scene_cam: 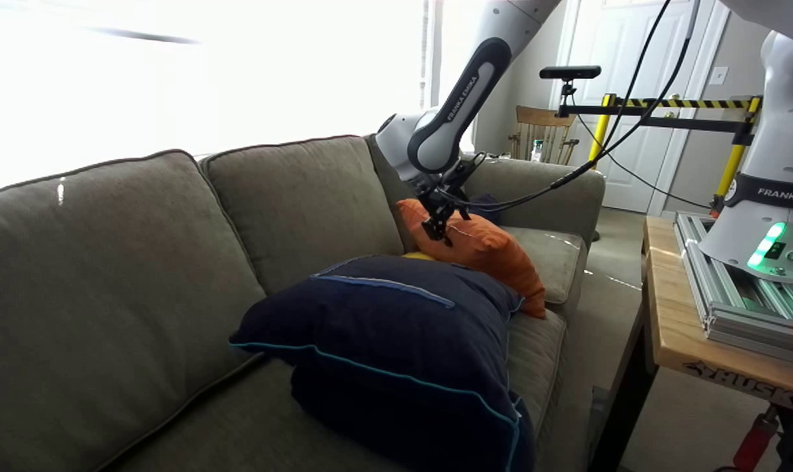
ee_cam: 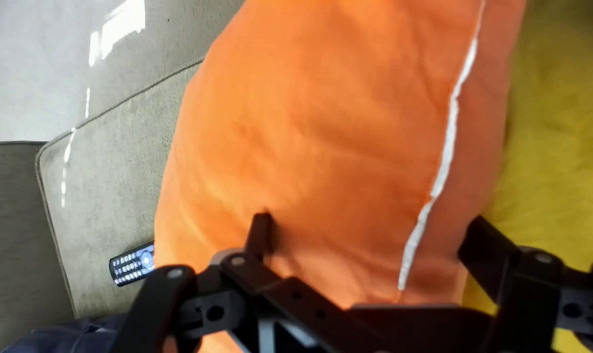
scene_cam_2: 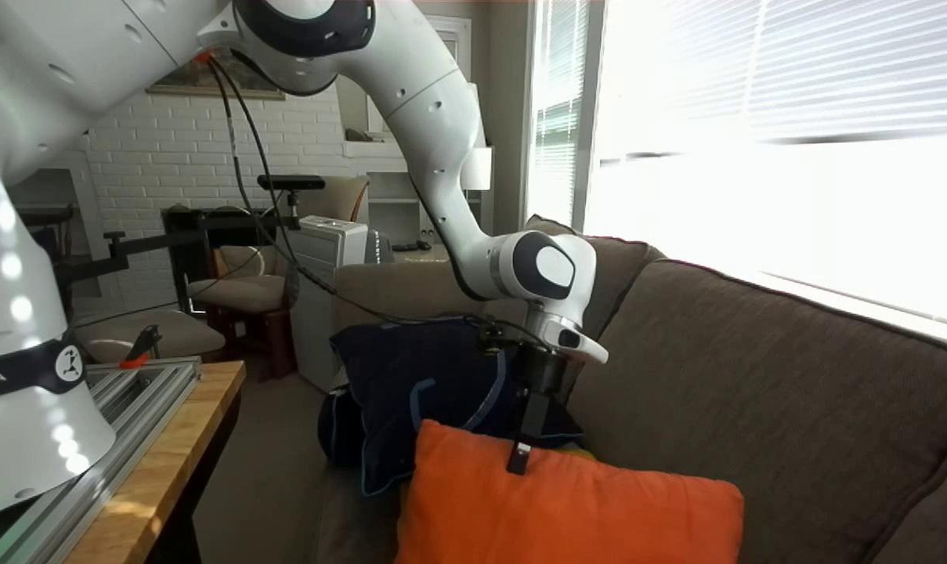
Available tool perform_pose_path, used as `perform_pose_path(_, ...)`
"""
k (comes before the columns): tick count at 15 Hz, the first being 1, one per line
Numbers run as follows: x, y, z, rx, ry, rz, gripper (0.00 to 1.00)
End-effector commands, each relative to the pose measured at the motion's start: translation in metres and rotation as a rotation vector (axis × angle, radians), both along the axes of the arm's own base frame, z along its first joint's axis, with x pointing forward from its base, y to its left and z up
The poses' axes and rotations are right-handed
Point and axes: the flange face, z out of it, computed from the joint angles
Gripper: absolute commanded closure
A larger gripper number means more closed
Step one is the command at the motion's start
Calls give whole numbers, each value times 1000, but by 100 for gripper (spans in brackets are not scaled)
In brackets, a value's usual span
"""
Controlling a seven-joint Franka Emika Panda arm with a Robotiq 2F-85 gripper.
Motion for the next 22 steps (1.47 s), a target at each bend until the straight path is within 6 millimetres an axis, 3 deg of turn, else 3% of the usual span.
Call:
perform_pose_path(1,-14,2,-5,0,9,-50,34)
perform_pose_path(6,-4,4,8,4,-30,-76,69)
perform_pose_path(10,12,17,42,16,-86,-49,96)
perform_pose_path(12,19,25,63,14,-116,-34,100)
perform_pose_path(16,27,49,114,-7,-171,3,98)
perform_pose_path(22,29,89,197,-69,-221,61,98)
